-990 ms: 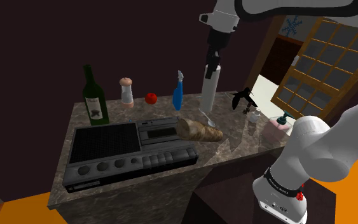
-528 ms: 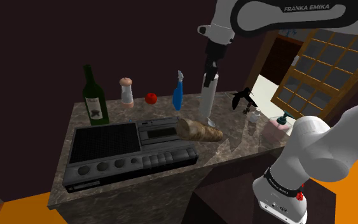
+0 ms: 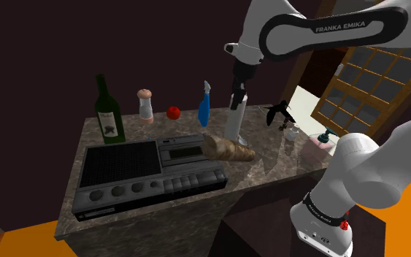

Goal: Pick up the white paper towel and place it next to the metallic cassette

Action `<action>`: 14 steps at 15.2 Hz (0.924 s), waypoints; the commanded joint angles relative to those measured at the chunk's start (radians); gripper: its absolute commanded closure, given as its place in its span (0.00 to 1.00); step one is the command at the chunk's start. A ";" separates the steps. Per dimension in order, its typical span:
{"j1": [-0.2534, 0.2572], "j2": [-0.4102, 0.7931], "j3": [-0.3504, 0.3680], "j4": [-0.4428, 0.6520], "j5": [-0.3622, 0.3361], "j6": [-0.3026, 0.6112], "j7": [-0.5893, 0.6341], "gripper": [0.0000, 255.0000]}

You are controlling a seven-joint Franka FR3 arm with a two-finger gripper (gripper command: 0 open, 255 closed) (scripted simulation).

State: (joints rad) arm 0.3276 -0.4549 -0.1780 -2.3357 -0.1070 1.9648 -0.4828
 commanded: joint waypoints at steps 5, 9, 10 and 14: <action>-0.001 0.017 -0.007 -0.069 -0.003 0.083 0.001 1.00; -0.002 0.032 -0.012 -0.111 -0.005 0.140 0.002 1.00; -0.002 0.037 -0.013 -0.121 -0.006 0.155 0.002 1.00; -0.002 0.058 -0.017 -0.159 -0.007 0.214 0.002 1.00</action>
State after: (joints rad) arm 0.3258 -0.4005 -0.1945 -2.4823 -0.1142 2.1646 -0.4805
